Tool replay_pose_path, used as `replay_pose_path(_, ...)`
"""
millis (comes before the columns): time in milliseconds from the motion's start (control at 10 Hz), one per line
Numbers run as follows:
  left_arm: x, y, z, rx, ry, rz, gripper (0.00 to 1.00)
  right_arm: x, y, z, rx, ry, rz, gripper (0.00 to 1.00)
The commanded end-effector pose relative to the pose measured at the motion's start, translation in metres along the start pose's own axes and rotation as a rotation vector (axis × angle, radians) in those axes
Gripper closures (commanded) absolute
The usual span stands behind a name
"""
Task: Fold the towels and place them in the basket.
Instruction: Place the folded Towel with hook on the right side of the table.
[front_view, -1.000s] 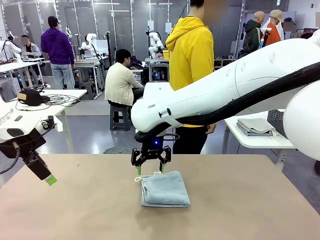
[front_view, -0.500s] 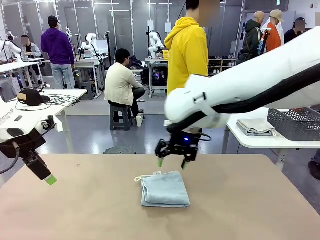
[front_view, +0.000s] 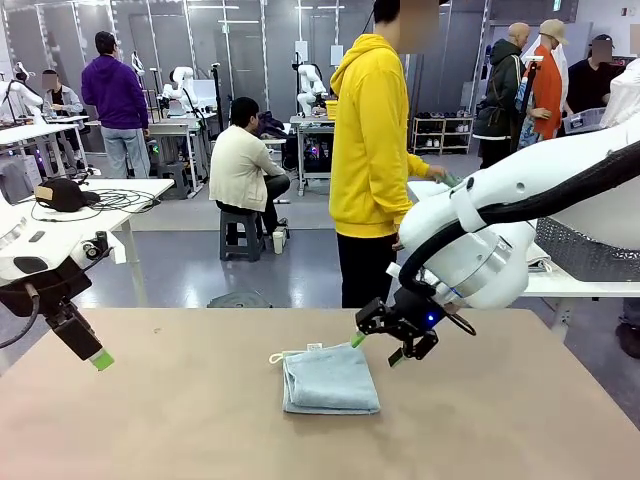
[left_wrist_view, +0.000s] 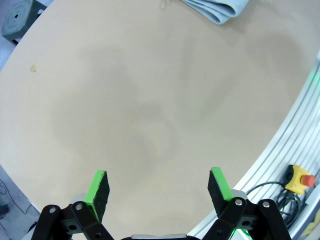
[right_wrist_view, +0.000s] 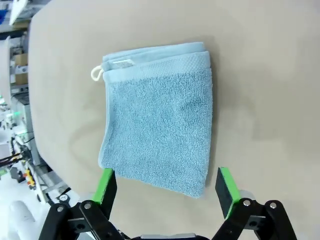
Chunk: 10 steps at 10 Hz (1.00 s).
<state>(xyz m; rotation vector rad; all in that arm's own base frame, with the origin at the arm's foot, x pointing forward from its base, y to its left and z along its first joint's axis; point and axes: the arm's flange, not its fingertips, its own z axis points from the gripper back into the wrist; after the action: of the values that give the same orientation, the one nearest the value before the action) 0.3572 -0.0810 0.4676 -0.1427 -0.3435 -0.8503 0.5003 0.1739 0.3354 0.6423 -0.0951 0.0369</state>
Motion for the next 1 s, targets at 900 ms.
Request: replay_pose_path(900, 0.001, 0.0, 0.0, 0.015, 0.007, 0.007, 0.0, 0.01, -0.037, -0.061, 0.156, -0.019, -0.019, 0.0)
